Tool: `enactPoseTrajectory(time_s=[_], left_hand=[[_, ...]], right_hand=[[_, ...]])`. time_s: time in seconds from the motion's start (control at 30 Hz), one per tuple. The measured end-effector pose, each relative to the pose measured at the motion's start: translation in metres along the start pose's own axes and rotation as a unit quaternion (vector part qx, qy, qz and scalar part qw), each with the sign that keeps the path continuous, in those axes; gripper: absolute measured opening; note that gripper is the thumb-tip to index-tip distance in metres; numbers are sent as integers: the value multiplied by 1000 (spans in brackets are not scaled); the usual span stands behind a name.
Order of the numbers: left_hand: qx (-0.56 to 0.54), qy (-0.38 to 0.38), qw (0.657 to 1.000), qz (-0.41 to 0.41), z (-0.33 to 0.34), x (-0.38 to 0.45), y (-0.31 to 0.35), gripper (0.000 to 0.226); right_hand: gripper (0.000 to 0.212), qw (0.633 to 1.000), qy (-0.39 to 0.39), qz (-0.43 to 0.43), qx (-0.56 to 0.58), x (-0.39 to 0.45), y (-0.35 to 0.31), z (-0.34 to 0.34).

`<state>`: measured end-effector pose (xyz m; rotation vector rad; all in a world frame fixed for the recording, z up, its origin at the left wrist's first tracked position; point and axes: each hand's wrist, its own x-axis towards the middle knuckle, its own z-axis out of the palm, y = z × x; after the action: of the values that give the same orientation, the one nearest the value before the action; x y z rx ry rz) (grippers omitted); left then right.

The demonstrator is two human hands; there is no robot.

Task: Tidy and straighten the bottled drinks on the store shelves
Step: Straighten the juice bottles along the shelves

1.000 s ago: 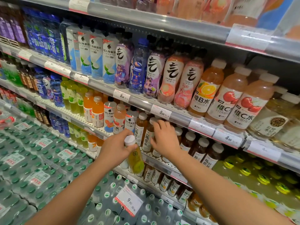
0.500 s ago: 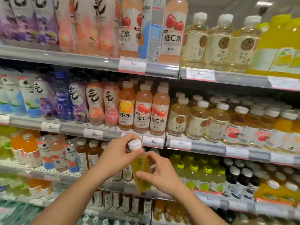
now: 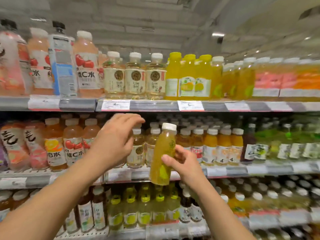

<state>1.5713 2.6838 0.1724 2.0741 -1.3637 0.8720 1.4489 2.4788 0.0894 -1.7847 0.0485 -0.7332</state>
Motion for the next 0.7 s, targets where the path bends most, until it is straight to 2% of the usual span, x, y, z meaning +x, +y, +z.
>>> enactPoseTrajectory(time_s=[0.2,0.33,0.57,0.63,0.7], left_hand=[[53,-3,998,18,27,44,41,52],[81,-20,996,20,50,70,72,55],[169,-36,985,-8,92,104,105,58],[197,-34,979,-25,99,102,108,59],[212,-31,976,-23,103,101,108,61]], right_hand=[[47,998,55,-21,-29,1,-19,-80],[24,995,77,-28,-56,6,-33,-123],[23,979,146,-86,-110,36,-64,-186],[30,970,173,-109,-134,53,-72,-203],[53,956,205,-122,-173,73,-81,-217]])
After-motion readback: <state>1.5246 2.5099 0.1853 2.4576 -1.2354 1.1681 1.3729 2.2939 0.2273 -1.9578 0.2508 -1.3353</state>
